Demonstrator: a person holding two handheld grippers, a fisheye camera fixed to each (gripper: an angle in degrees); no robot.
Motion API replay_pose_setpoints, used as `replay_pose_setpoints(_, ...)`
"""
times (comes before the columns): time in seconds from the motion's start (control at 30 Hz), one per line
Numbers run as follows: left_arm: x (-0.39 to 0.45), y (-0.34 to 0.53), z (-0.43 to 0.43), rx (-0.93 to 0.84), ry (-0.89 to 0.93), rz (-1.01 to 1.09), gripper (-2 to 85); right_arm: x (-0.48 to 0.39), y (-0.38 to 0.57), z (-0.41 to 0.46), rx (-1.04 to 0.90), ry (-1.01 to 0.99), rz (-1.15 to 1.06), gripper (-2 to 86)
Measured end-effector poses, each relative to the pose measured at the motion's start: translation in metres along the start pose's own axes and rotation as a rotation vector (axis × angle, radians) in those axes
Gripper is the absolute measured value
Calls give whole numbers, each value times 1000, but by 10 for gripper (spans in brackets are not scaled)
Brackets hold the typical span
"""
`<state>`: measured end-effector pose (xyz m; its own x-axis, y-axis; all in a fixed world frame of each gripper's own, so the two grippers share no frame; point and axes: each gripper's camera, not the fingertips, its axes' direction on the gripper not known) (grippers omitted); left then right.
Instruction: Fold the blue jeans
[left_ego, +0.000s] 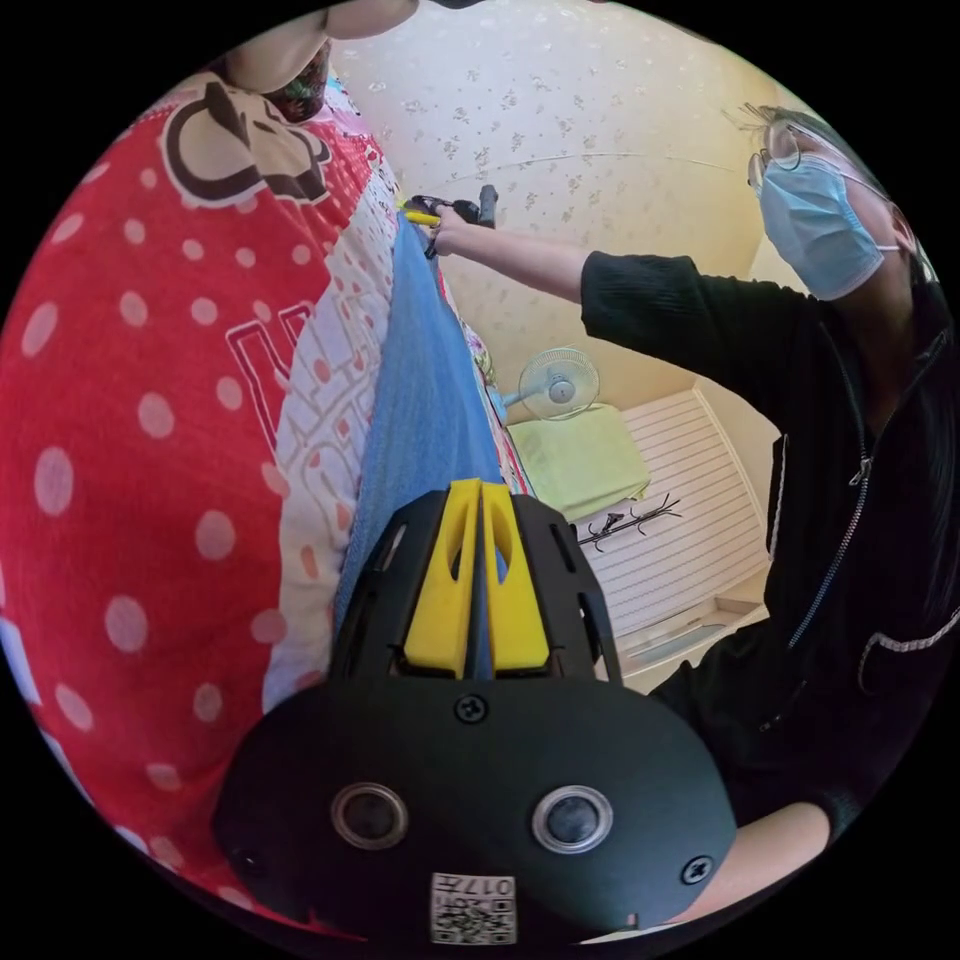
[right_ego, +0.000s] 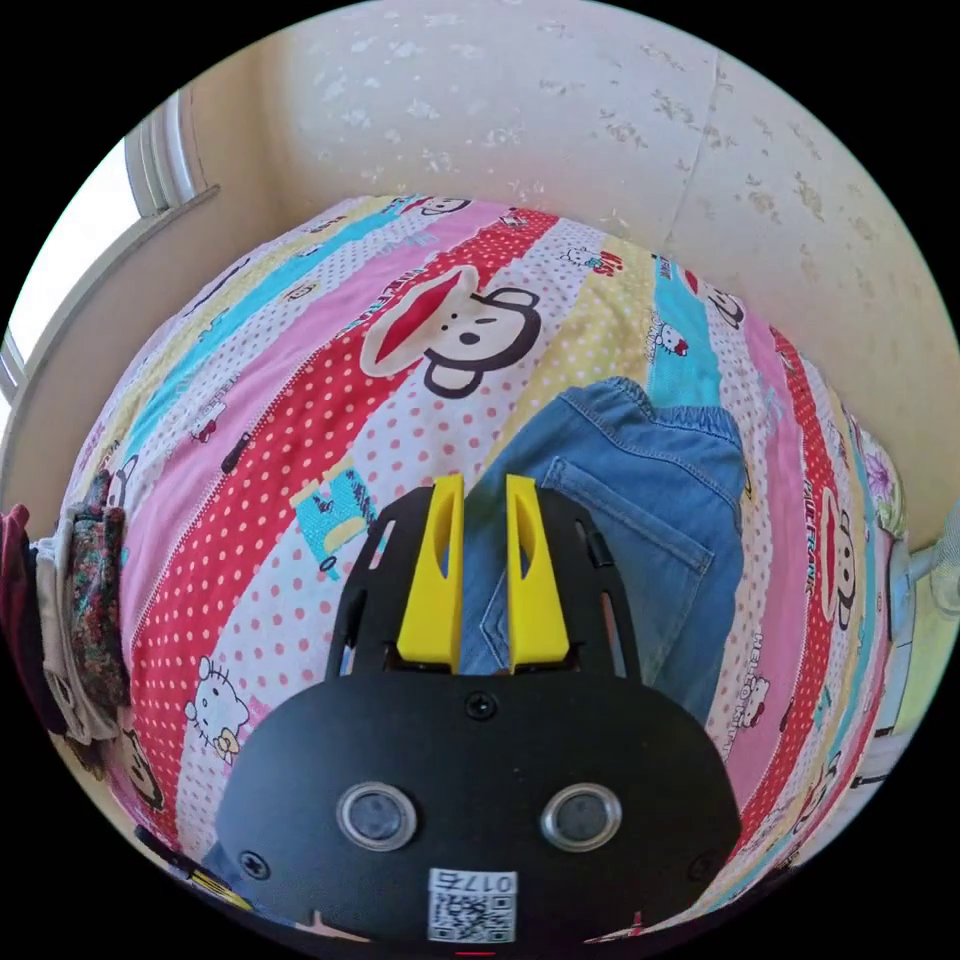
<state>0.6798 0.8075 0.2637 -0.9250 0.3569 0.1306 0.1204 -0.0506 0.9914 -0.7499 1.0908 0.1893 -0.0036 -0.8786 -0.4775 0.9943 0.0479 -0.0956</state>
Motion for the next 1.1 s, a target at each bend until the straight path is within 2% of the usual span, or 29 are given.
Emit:
replay_pose_setpoints(0.1, 2, -2, 1, 1, 1, -1, -10, 7, 40, -40, 120, -77, -17, 56)
replay_pose_setpoints(0.17, 2, -3, 2, 0, 0, -3, -10, 2, 105, -71, 114, -214, -156, 39)
replay_pose_setpoints(0.23, 3, -4, 3, -1, 0, -7, -10, -2, 178, -95, 116, -312, -199, 28)
replay_pose_setpoints(0.37, 5, -9, 4, -1, 3, -10, -10, 1, 354, -123, -30, -549, 20, 33)
replay_pose_setpoints(0.47, 6, -13, 5, -1, 6, -11, -10, 4, 448, -130, -133, -550, 128, 40)
replay_pose_setpoints(0.63, 8, -21, 5, -2, 12, -25, -9, 50, 512, -156, -170, -661, 287, 69)
replay_pose_setpoints(0.7, 11, -26, 6, -7, 2, -49, -8, 62, 534, -160, -202, -757, 322, 84)
replay_pose_setpoints(0.77, 14, -29, 6, -8, -7, -84, -4, 75, 565, -161, -240, -948, 386, 107)
replay_pose_setpoints(0.97, 49, -31, 8, -135, -94, -96, 47, 79, 629, -158, -306, -1058, 487, 137)
replay_pose_setpoints(1.1, 79, -22, 0, -222, -194, -58, 54, 77, 648, -153, -255, -1109, 541, 135)
